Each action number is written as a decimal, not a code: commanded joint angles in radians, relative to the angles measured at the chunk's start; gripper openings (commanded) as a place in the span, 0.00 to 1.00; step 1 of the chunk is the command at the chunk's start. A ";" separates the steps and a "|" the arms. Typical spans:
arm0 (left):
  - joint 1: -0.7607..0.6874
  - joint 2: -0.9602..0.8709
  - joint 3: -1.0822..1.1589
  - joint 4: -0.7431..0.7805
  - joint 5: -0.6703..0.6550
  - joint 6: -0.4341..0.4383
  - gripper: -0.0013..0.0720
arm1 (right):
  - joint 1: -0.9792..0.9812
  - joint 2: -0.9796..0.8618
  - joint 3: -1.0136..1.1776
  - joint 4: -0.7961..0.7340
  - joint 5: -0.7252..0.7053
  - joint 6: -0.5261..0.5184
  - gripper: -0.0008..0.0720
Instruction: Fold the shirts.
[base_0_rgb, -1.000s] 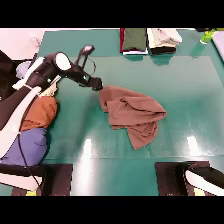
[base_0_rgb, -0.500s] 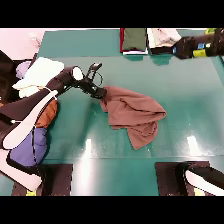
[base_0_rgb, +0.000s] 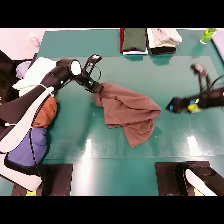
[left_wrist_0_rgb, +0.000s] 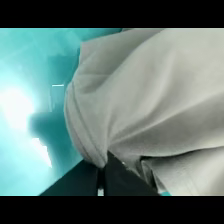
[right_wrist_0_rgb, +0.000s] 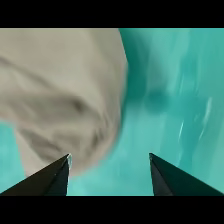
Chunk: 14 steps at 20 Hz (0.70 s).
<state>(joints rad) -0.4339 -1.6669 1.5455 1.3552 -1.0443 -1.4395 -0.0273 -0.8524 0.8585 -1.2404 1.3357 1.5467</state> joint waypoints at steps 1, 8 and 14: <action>-0.001 0.003 0.006 0.029 -0.012 0.000 0.05 | 0.020 0.053 -0.272 0.069 -0.071 0.068 0.64; -0.001 0.003 0.006 0.029 -0.031 -0.003 0.05 | 0.214 -0.135 -0.335 0.145 -0.351 0.118 0.60; 0.000 0.003 0.006 0.029 -0.038 -0.003 0.05 | 0.257 -0.289 -0.242 0.135 -0.380 0.114 0.09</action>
<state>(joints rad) -0.4351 -1.6642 1.5505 1.3842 -1.0763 -1.4425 0.2089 -1.0817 0.5827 -1.0992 0.9886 1.6638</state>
